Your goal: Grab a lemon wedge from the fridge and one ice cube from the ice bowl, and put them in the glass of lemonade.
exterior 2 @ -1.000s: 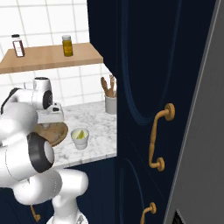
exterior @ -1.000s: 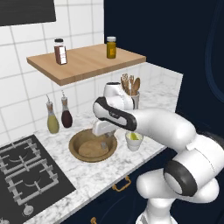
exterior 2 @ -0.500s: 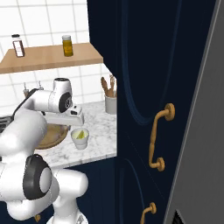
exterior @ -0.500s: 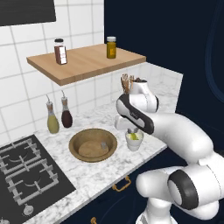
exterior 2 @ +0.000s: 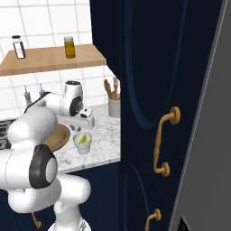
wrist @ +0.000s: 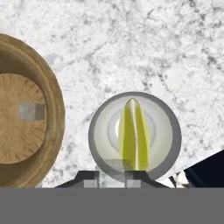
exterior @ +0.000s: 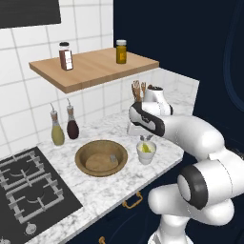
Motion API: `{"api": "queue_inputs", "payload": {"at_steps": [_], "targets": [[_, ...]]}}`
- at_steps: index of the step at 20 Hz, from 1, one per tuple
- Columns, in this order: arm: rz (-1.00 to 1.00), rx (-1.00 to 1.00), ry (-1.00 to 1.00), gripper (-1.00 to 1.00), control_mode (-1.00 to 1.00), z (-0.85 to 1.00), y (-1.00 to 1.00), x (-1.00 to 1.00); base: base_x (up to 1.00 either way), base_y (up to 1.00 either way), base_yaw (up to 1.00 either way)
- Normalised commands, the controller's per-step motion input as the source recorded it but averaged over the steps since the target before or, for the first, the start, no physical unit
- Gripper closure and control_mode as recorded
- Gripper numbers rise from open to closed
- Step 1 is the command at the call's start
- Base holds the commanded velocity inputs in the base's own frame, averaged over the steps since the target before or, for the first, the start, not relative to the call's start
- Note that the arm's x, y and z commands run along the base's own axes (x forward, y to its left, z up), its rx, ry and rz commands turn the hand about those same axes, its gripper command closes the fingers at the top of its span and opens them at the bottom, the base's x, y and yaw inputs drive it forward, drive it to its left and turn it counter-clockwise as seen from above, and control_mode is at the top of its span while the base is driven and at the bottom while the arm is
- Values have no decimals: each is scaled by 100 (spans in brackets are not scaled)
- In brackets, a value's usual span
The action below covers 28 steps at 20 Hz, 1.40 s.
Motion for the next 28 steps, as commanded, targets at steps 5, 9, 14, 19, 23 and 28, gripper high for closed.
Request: {"api": "queue_inputs", "payload": {"at_steps": [5,9,14,19,23,28], "targets": [[-2,0,0,100,-100,-23,-20,11,0,0,0],[0,0,-1,100,-100,-7,0,0,0,0,0],[0,0,0,-100,-100,0,0,0,0,0,0],[0,0,0,-100,-100,0,0,0,0,0,0],[0,0,0,-100,-100,0,0,0,0,0,0],[0,0,-1,-100,-100,16,0,-6,0,0,0]]}}
